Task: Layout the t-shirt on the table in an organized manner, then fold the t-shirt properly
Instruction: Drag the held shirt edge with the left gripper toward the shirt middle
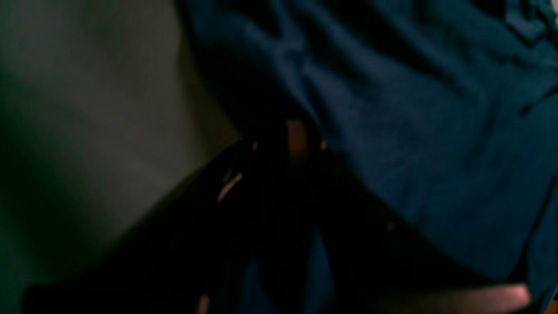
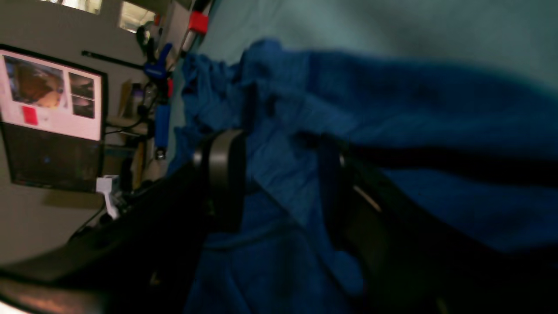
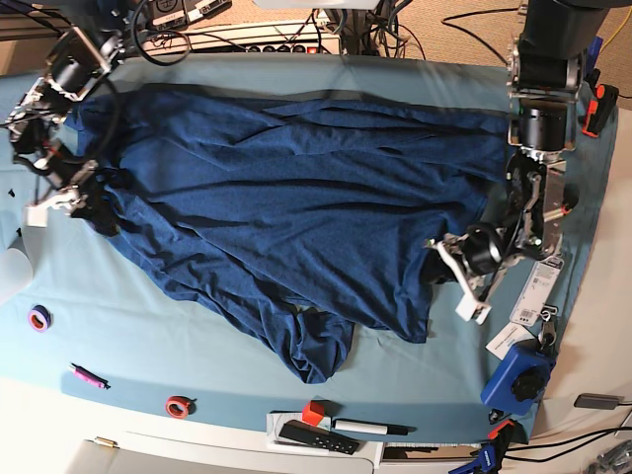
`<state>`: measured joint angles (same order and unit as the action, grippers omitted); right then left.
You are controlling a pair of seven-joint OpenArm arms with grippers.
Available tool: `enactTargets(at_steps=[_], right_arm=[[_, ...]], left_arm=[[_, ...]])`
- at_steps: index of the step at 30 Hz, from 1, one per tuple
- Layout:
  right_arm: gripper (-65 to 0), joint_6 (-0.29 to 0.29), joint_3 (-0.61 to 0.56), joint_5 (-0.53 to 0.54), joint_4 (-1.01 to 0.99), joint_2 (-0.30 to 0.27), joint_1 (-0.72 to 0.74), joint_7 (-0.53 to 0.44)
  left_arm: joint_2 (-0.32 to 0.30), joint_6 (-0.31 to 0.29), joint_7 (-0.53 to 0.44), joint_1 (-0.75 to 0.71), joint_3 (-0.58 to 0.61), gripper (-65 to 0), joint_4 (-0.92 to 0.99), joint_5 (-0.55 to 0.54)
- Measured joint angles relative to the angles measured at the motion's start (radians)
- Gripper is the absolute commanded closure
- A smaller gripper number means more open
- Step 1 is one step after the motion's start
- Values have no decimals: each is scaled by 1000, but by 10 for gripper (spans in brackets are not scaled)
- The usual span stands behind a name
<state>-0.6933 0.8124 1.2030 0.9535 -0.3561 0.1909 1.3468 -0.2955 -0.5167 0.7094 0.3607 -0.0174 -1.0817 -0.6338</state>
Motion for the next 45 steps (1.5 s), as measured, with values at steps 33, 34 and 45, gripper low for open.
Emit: enactTargets(at_steps=[33, 34, 45], right_arm=[[-271, -4, 1, 3, 2, 30, 1, -8], [-271, -4, 1, 4, 2, 30, 1, -8], [-271, -4, 1, 3, 2, 30, 1, -8]], left_arm=[[35, -16, -74, 1, 90, -352, 0, 40], [35, -10, -84, 2, 104, -352, 0, 40], [34, 4, -83, 48, 152, -352, 0, 42]])
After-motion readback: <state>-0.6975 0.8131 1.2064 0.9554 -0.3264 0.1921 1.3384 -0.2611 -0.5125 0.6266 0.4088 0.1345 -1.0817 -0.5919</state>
